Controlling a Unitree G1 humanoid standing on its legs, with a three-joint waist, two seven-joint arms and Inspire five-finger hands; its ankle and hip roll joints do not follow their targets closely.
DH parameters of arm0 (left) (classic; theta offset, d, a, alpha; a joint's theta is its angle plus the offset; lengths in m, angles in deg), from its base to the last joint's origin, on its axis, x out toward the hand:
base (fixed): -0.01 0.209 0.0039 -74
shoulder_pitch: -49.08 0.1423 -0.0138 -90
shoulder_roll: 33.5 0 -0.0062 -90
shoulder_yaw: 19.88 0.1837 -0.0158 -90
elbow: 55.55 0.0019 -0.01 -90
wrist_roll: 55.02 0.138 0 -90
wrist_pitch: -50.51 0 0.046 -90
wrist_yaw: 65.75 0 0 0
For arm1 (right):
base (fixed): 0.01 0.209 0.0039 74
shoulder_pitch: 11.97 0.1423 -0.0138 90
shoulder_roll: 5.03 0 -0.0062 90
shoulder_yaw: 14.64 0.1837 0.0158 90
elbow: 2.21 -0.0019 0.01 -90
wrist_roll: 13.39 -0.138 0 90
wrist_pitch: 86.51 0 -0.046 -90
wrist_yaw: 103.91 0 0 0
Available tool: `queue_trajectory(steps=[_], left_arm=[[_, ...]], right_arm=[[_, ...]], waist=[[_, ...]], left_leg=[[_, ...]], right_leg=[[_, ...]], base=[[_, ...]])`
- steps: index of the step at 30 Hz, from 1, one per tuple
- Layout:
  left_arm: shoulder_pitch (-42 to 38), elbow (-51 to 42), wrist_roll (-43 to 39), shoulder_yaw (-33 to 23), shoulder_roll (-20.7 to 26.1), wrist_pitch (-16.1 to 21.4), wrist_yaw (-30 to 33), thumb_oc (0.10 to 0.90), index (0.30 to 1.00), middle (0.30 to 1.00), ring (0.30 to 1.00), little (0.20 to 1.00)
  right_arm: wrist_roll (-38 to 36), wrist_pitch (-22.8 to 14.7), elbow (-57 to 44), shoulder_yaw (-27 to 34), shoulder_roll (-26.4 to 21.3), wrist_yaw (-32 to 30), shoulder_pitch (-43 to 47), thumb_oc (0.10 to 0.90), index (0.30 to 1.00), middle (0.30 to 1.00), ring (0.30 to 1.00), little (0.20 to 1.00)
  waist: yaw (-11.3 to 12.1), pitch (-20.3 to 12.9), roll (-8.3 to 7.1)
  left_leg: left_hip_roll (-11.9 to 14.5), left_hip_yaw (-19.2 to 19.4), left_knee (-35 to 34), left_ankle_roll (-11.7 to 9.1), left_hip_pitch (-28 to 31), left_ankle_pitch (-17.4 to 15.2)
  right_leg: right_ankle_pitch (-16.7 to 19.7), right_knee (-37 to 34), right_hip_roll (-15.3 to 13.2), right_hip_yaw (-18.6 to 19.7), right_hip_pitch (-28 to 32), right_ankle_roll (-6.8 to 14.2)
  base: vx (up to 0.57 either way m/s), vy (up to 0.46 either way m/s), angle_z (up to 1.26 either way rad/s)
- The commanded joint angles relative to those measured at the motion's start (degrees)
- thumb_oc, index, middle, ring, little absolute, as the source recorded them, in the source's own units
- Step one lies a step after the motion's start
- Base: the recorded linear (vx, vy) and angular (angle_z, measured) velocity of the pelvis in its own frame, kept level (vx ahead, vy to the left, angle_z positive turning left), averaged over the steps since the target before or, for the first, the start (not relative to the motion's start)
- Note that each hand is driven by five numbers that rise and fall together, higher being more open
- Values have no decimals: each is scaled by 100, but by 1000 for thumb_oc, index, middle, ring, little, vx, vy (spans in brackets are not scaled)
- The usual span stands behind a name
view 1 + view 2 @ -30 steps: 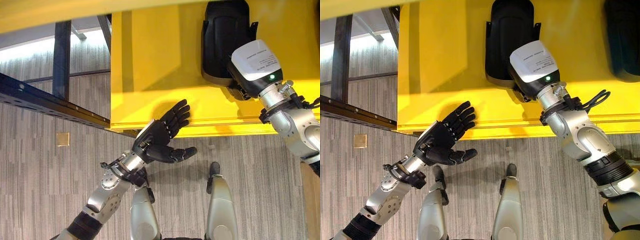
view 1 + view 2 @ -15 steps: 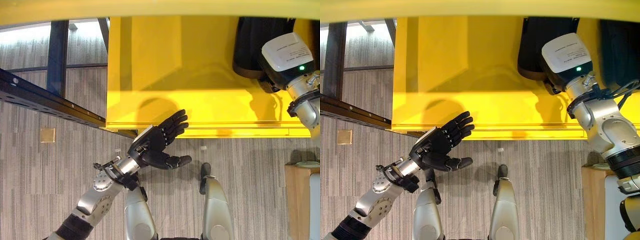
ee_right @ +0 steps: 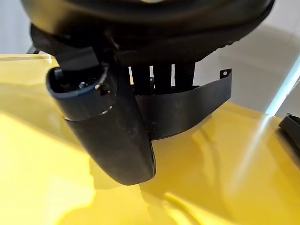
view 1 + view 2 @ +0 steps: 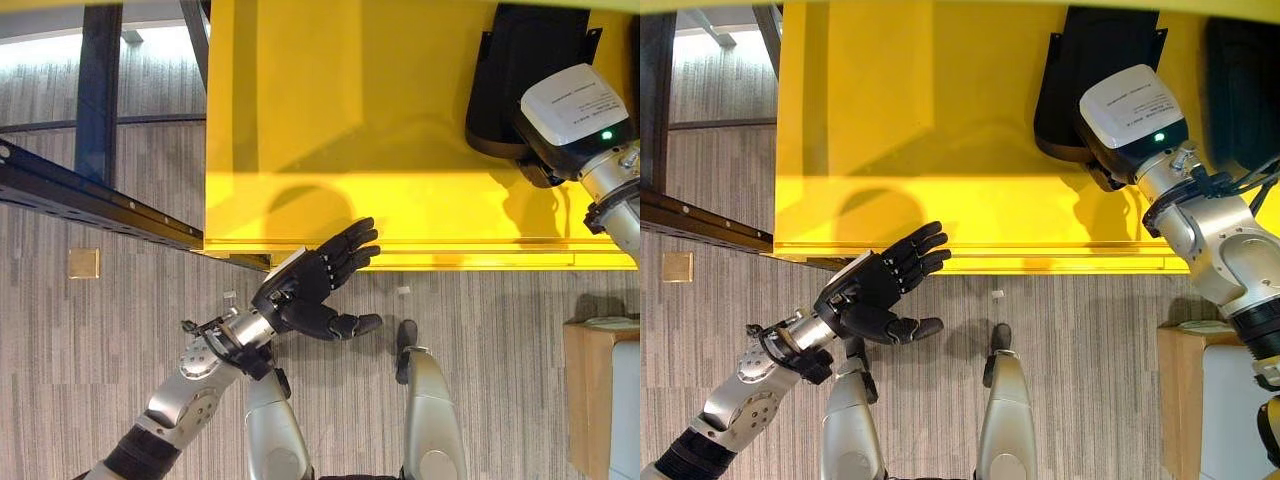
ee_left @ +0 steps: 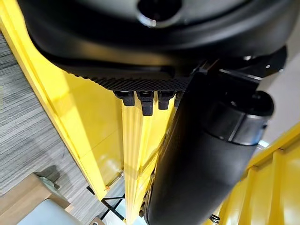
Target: Move parts from the plastic box to the shelf.
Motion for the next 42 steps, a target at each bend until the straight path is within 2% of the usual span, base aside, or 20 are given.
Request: queue_trajectory(steps=[1, 8, 14, 21, 26, 28, 30, 36, 37, 38, 42], left_arm=[[14, -768, -120, -55, 250, 311, -284, 900, 1000, 1000, 1000, 1000], [16, -765, -151, -66, 280, 338, -299, 900, 1000, 1000, 1000, 1000], [46, -761, -160, -91, 343, 342, -373, 900, 1000, 1000, 1000, 1000], [113, -747, -180, -135, 417, 366, -468, 900, 1000, 1000, 1000, 1000], [130, -751, -200, -170, 475, 384, -523, 900, 1000, 1000, 1000, 1000], [124, -742, -201, -170, 499, 393, -536, 900, 1000, 1000, 1000, 1000], [117, -766, -174, -164, 480, 363, -513, 900, 1000, 1000, 1000, 1000], [-11, -762, -194, -153, 452, 321, -433, 900, 1000, 1000, 1000, 1000], [-44, -753, -179, -133, 416, 293, -426, 900, 1000, 1000, 1000, 1000], [-49, -746, -169, -143, 387, 282, -454, 900, 1000, 1000, 1000, 1000], [-16, -774, -174, -134, 326, 299, -472, 900, 1000, 1000, 1000, 1000]], right_arm=[[71, -552, -523, 137, 1, -131, 434, 400, 300, 300, 300, 300], [340, -755, -723, 39, -28, -191, 414, 400, 300, 300, 300, 300], [1090, -945, -705, -174, -105, -368, 626, 400, 300, 300, 300, 300], [1334, -975, -611, -331, -227, -445, 647, 400, 300, 300, 300, 300], [1268, -843, -418, -315, -260, -470, 537, 400, 300, 300, 300, 300], [1047, -589, -338, -298, -267, -355, 472, 400, 300, 300, 300, 300], [673, -53, -217, -202, -205, -284, 339, 400, 300, 300, 300, 300], [577, 455, 173, -5, 69, -202, 330, 400, 300, 300, 300, 300], [452, 489, 243, -16, 127, -90, 414, 788, 844, 844, 844, 844], [562, 427, 283, 6, 177, -42, 416, 900, 1000, 1000, 1000, 1000], [534, 495, 212, 69, 154, 18, 365, 900, 1000, 1000, 1000, 1000]], waist=[[66, -90, -230], [65, -90, -212], [111, -90, -210], [141, -90, -224], [153, -90, -250], [157, -90, -264], [145, -90, -276], [109, -90, -236], [110, -90, -226], [109, -90, -216], [76, -90, -188]], left_leg=[[165, -273, 468, 236, -153, -412], [155, -281, 469, 239, -207, -397], [159, -312, 516, 244, -295, -396], [175, -330, 485, 223, -317, -350], [187, -364, 521, 216, -373, -344], [192, -361, 520, 226, -369, -348], [200, -360, 520, 219, -362, -341], [181, -323, 491, 228, -345, -357], [173, -328, 495, 228, -350, -364], [176, -316, 494, 229, -354, -366], [167, -252, 382, 224, -230, -345]], right_leg=[[-94, 73, -132, -358, 131, -220], [-106, 103, -130, -352, 73, -229], [-123, 168, -122, -378, 7, -244], [-132, 165, -114, -412, 12, -248], [-138, 181, -108, -435, -11, -258], [-144, 185, -109, -454, -3, -258], [-136, 175, -100, -448, 6, -256], [-136, 141, -97, -406, -10, -260], [-139, 148, -100, -407, -19, -261], [-143, 151, -104, -410, -26, -265], [-117, 96, -115, -395, 22, -260]], base=[[0, 0, 0], [-1, -1, 0], [-2, -12, 0], [-1, -6, 0], [0, 0, 0], [0, 0, 0], [0, 0, 0], [0, 0, 0], [0, 0, 0], [23, 35, 1], [20, 46, -1]])
